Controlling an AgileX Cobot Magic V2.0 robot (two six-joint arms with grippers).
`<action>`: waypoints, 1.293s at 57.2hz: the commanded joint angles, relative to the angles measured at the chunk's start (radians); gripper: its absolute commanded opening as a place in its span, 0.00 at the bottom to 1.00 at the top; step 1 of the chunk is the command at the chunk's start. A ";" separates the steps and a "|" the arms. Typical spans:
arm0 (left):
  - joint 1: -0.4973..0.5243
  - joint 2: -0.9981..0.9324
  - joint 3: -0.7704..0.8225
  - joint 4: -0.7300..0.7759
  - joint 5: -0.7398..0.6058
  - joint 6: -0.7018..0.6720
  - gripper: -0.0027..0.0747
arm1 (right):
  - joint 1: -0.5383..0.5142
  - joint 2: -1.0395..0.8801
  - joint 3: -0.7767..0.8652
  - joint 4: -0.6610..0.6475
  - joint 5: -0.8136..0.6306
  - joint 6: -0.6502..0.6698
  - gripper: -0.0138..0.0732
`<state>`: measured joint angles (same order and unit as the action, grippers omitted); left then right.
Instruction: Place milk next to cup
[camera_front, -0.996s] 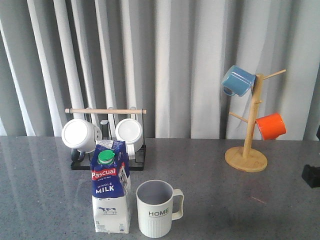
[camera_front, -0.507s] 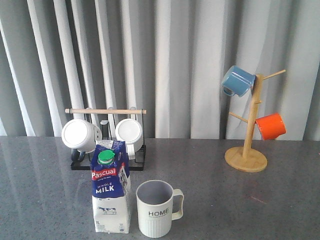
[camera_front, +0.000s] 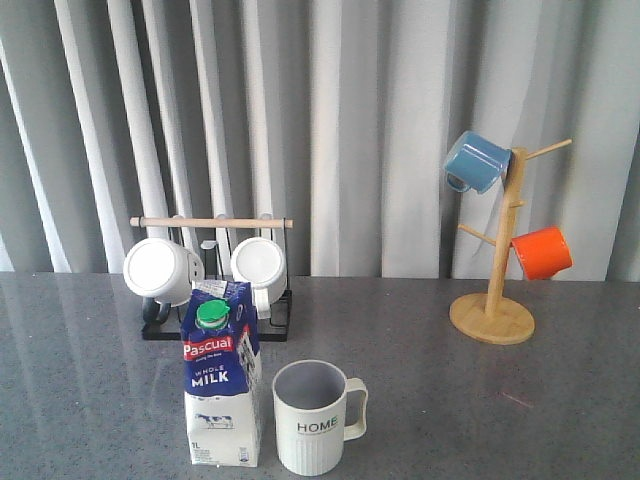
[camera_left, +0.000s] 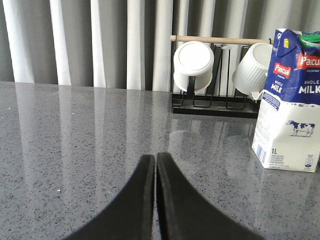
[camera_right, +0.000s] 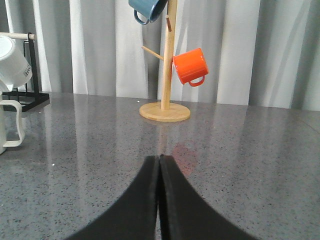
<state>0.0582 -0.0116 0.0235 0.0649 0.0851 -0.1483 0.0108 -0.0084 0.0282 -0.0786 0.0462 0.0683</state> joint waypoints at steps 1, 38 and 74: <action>0.000 -0.012 -0.021 -0.001 -0.067 -0.001 0.03 | -0.004 -0.018 0.010 -0.001 -0.061 0.012 0.15; 0.000 -0.012 -0.021 -0.001 -0.067 -0.001 0.03 | -0.004 -0.018 0.010 -0.004 -0.046 0.019 0.15; -0.001 -0.012 -0.021 -0.001 -0.067 -0.001 0.03 | -0.004 -0.018 0.010 -0.004 -0.046 0.019 0.15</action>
<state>0.0582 -0.0116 0.0235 0.0657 0.0862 -0.1483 0.0108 -0.0084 0.0282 -0.0746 0.0705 0.0864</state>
